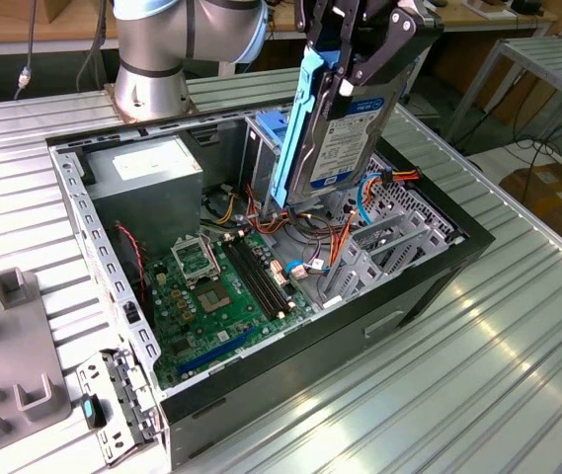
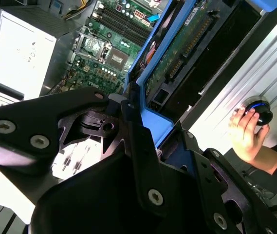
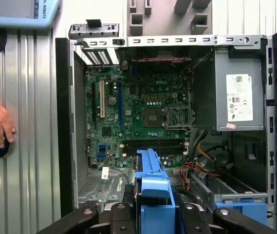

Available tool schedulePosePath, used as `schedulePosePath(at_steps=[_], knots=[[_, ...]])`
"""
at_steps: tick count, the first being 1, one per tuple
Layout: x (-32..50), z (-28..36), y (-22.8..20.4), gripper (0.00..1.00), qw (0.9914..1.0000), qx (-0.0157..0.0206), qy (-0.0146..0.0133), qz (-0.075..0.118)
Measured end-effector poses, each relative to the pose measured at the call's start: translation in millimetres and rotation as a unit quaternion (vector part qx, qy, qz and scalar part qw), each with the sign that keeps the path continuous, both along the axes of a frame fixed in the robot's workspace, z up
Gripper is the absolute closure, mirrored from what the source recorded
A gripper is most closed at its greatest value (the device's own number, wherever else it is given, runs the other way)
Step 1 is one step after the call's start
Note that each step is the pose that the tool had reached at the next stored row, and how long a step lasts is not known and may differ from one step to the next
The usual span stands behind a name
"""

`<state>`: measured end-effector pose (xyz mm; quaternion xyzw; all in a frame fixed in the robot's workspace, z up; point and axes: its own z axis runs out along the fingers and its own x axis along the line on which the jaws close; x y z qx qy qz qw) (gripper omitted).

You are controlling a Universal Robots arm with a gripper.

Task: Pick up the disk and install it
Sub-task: 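Insert the disk into the insertion slot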

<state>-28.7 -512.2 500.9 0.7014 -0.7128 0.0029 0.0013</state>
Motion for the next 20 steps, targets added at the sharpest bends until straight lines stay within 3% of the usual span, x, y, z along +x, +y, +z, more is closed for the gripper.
schedulePosePath(at_steps=[5,20], knots=[[0.6,-0.4,-4.0,0.63,1.00000,0.0000,0.0000,0.000],[0.6,-0.4,-6.7,0.63,1.00000,0.0000,0.0000,0.000]])
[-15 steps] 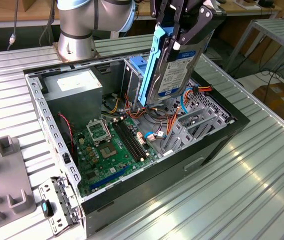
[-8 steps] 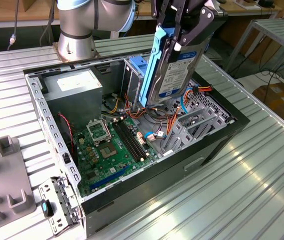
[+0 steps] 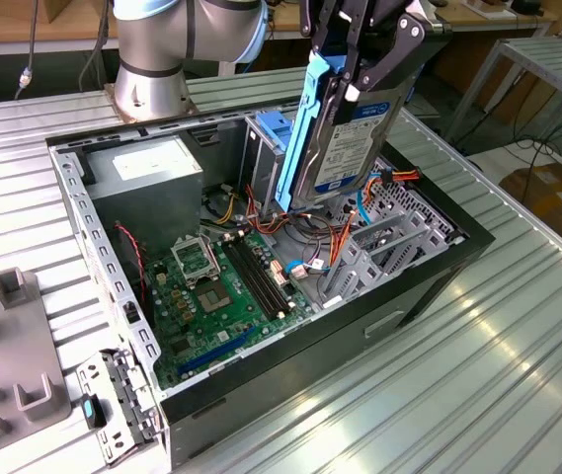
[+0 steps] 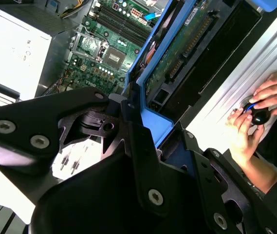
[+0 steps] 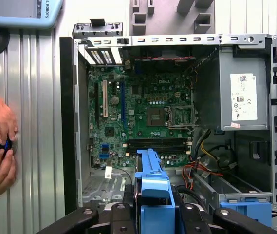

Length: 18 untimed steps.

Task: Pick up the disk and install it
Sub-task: 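Insert the disk into the insertion slot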

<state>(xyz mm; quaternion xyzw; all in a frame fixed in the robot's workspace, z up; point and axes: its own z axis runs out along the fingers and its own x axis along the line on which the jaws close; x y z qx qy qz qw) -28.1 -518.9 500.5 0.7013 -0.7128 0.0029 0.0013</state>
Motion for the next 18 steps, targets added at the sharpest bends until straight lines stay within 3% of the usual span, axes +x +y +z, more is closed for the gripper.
schedulePosePath(at_steps=[9,12,14,18], knots=[[0.0,-0.7,-0.9,0.63,1.00000,0.0000,0.0000,0.000],[0.1,-2.0,-8.1,0.63,1.00000,-0.0002,0.0000,0.000],[0.6,-3.7,-16.2,0.63,1.00000,-0.0006,0.0000,0.000],[2.8,-7.2,-20.3,0.63,1.00000,-0.0024,0.0001,0.000]])
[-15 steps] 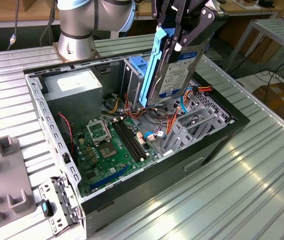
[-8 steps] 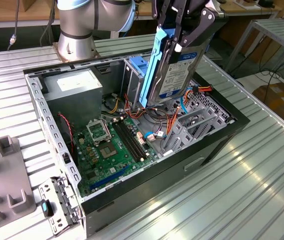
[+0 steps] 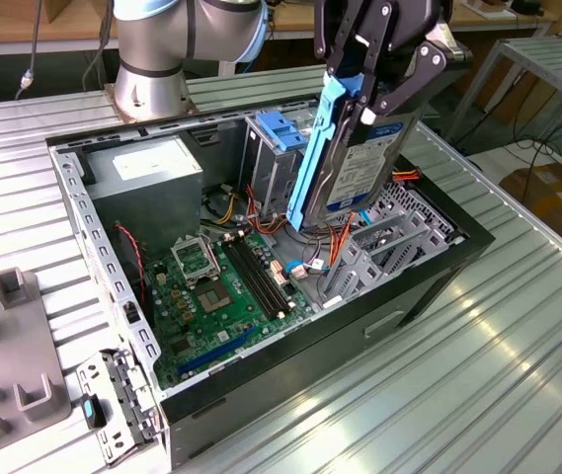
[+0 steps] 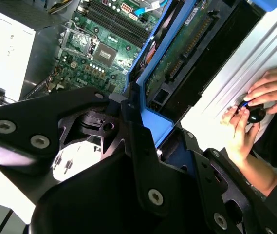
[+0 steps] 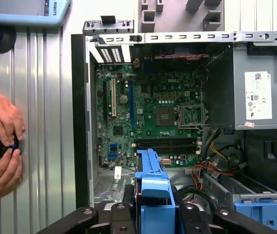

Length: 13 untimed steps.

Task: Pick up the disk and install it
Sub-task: 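Insert the disk into the insertion slot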

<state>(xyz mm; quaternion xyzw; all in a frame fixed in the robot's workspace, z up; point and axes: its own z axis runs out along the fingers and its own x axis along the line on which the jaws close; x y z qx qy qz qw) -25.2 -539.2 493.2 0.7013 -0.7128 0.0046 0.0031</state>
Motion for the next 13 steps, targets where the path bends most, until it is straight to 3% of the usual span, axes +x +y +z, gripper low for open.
schedulePosePath(at_steps=[7,13], knots=[[10.4,-5.7,-2.2,0.63,1.00000,-0.0017,0.0000,0.000],[27.6,-9.7,-2.2,0.63,0.99999,-0.0041,0.0000,0.000]])
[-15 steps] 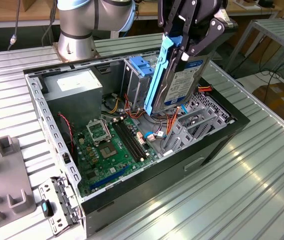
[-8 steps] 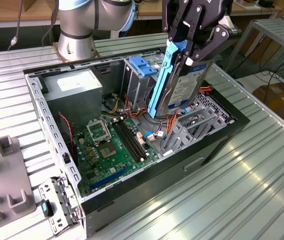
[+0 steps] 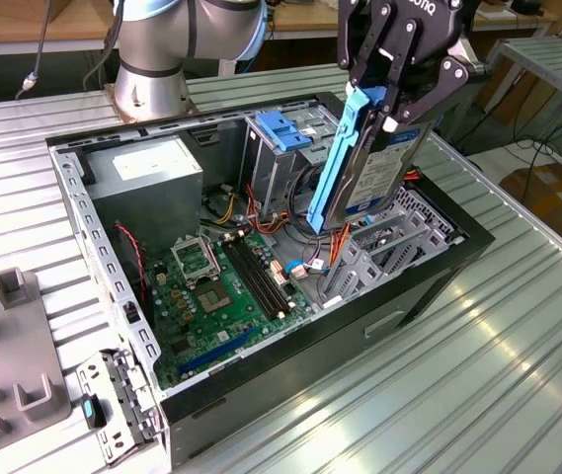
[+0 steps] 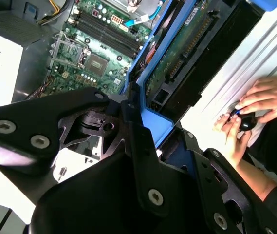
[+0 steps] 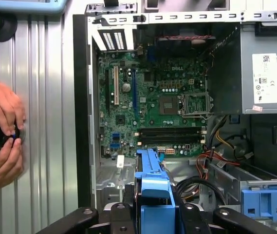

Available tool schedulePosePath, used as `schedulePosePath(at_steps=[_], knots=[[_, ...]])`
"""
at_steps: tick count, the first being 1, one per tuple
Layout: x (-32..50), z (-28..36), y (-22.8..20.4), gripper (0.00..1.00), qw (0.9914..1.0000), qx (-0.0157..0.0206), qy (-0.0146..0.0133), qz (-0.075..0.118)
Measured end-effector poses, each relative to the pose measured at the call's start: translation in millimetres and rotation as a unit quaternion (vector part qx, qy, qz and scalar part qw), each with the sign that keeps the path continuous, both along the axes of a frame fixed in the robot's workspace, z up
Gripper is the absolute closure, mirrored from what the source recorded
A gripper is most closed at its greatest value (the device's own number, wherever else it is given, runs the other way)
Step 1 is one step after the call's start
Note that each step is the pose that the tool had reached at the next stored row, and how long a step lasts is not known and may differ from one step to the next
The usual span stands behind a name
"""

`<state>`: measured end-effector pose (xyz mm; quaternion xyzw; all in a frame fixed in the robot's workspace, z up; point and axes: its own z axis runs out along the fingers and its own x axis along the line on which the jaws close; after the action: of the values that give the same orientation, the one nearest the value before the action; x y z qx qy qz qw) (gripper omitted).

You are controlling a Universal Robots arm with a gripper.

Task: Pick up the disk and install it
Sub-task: 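Insert the disk into the insertion slot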

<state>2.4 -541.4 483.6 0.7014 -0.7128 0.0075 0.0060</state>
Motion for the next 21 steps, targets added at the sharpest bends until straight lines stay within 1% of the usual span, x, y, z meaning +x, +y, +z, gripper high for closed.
schedulePosePath(at_steps=[2,12,15,18,21], knots=[[1.6,-0.4,0.0,0.63,1.00000,-0.0004,0.0000,0.000],[2.5,-0.6,0.0,0.63,1.00000,-0.0006,0.0000,0.000],[7.6,-0.8,0.0,0.63,1.00000,-0.0006,0.0000,0.000],[15.4,-1.3,0.0,0.63,1.00000,-0.0006,0.0000,0.000],[25.2,-2.0,0.0,0.63,1.00000,-0.0006,0.0000,0.000]])
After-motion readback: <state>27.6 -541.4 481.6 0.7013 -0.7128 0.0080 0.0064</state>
